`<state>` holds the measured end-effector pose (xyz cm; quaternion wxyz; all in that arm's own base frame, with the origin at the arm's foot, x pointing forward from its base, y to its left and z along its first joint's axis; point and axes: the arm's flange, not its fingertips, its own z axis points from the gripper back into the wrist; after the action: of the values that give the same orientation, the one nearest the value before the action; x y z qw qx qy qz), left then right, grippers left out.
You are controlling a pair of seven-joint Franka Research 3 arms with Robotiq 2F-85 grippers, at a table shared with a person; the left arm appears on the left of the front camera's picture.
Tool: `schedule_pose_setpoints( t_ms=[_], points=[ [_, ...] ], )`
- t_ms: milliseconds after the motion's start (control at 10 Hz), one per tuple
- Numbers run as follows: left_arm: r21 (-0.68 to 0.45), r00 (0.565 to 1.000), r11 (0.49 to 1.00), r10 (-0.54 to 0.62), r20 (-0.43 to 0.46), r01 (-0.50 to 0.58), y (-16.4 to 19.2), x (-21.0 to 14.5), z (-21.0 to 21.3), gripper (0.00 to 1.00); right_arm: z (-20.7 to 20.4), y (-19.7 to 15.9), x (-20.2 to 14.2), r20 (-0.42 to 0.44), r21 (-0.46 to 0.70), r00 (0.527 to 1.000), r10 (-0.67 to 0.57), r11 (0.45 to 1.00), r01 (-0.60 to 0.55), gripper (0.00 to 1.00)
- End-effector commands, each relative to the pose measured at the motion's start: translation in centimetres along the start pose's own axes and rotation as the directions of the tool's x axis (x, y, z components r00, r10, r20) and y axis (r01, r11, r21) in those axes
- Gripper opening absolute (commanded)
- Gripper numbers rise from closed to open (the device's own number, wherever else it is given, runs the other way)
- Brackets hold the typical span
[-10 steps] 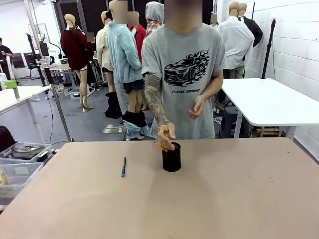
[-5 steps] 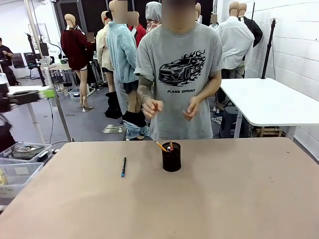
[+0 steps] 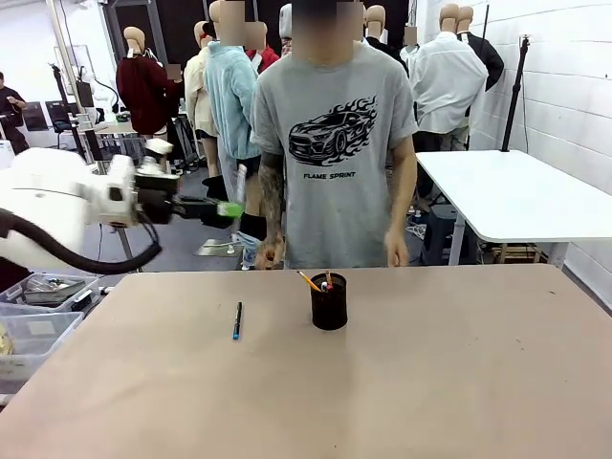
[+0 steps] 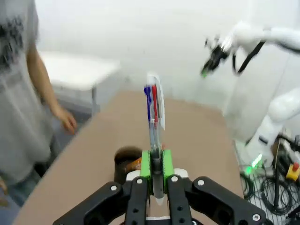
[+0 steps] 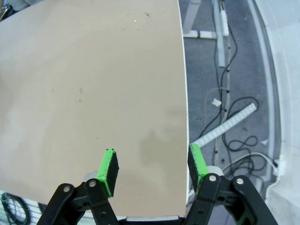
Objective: Place the pens into the pen holder.
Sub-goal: Pick up a writing instrument from the table and place it into the Pen holder.
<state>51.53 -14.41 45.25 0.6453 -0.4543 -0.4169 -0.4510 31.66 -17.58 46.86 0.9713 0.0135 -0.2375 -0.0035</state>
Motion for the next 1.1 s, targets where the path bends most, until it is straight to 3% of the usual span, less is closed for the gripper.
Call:
schedule_pose_setpoints(
  t_ms=[0,200,300,400,600,900,1000],
  points=[
    [0.003,0.996,0.999,-0.032,0.087,0.032,-1.0,0.3,3.1,0.0,0.0,0.0,0.0,-0.001,0.0,1.0,-0.002,1.0,0.002,0.75],
    [0.003,0.996,0.999,-0.032,0.087,0.032,-1.0,0.3,3.1,0.0,0.0,0.0,0.0,-0.001,0.0,1.0,-0.002,1.0,0.002,0.75],
    [0.001,1.0,1.0,0.0,0.014,0.0,0.2,0.1,0.5,0.0,0.0,0.0,0.0,-0.001,0.0,1.0,-0.002,1.0,0.002,0.75],
    [-0.055,0.992,0.993,-0.096,0.08,0.101,0.1,-0.6,0.3,0.0,0.0,0.0,0.0,-0.001,0.0,1.0,-0.002,1.0,0.002,0.75],
    [-0.191,0.974,0.964,-0.156,0.164,0.186,2.7,-1.2,-3.4,0.0,0.0,0.0,0.0,-0.001,0.0,1.0,-0.002,1.0,0.002,0.75],
    [-0.354,0.982,0.927,-0.07,0.173,0.129,8.1,-3.2,-10.3,0.0,0.0,0.0,0.0,-0.001,0.0,1.0,-0.002,1.0,0.002,0.75],
    [-0.372,0.976,0.913,-0.098,0.195,0.166,8.6,-3.9,-12.3,0.0,0.0,0.0,0.0,-0.001,0.0,1.0,-0.002,1.0,0.002,0.75]
  ],
)
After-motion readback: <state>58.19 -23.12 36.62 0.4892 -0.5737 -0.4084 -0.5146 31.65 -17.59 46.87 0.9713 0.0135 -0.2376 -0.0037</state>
